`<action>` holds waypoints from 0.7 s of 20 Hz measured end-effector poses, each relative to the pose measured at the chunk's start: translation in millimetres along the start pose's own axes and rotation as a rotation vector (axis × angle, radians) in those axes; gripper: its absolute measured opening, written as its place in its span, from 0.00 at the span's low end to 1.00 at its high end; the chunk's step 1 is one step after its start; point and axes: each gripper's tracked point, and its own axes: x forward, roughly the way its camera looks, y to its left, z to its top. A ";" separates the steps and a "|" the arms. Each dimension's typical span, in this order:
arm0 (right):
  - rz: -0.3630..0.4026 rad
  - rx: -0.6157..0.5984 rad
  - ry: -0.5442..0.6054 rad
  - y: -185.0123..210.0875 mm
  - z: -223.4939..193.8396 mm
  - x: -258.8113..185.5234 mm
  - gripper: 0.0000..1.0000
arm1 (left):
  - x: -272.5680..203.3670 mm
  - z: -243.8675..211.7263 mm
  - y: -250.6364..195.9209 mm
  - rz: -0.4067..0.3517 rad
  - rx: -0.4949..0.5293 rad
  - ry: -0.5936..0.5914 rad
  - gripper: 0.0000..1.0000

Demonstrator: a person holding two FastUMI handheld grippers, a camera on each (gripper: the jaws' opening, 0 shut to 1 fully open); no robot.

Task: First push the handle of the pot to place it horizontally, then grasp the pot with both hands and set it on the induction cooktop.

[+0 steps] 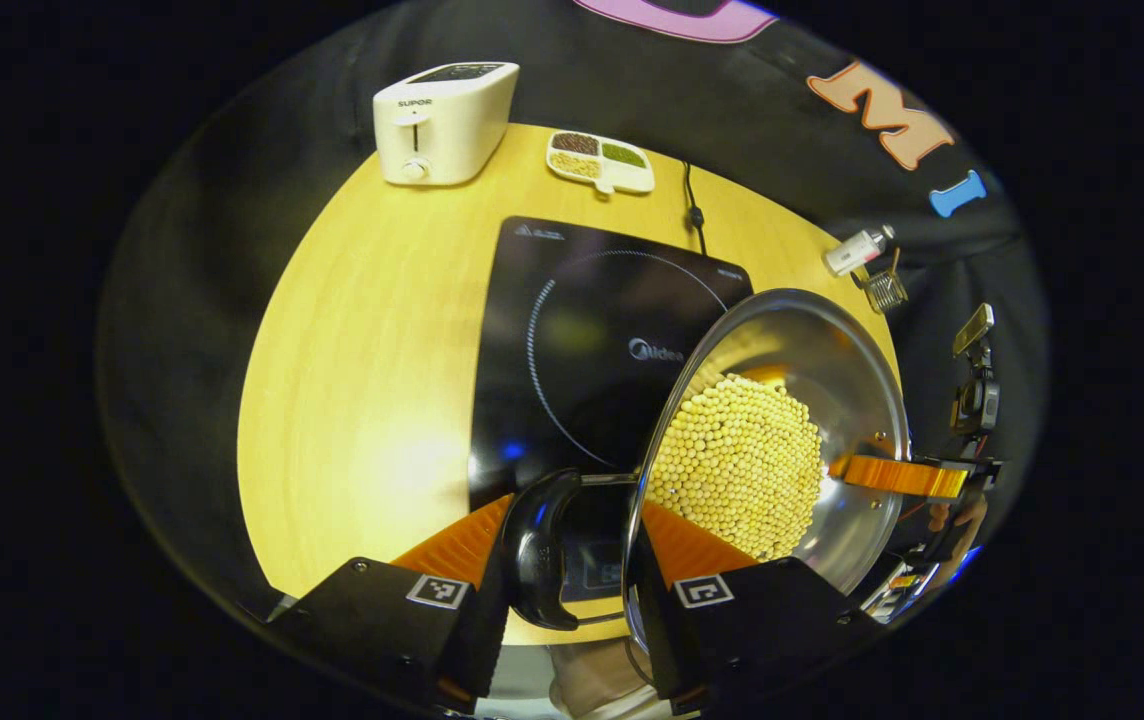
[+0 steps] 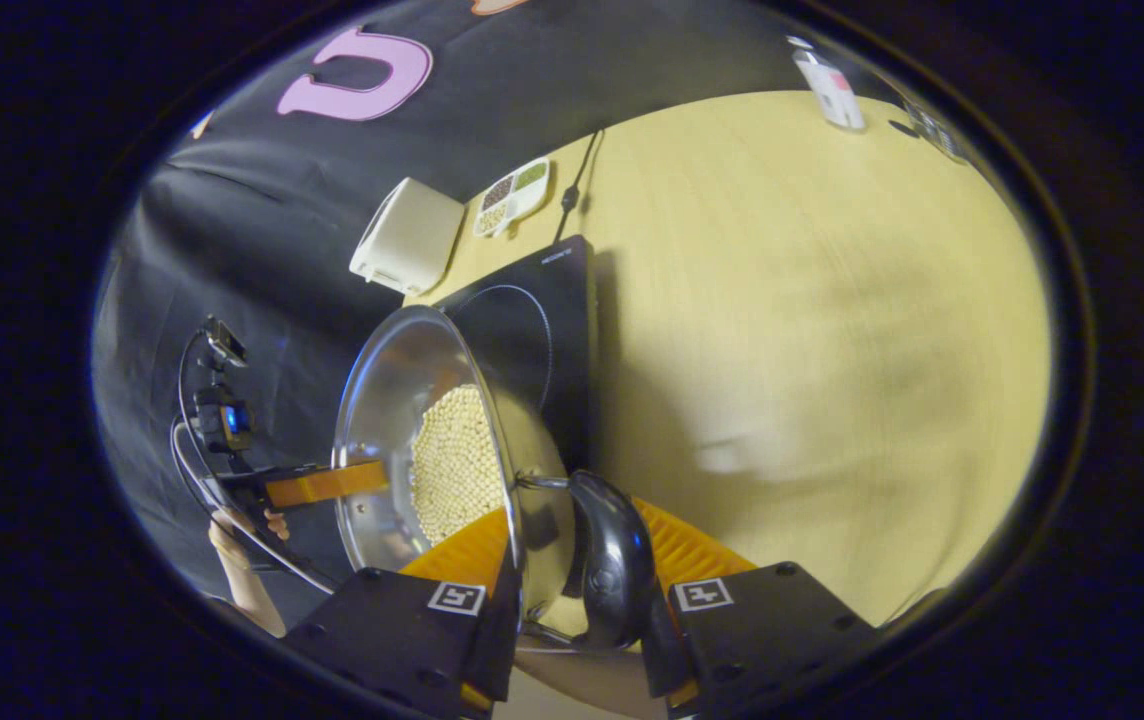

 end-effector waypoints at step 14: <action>-0.055 0.011 -0.070 11.4 53.2 61.3 0.48 | 32.3 54.8 44.1 0.026 0.037 -0.059 0.60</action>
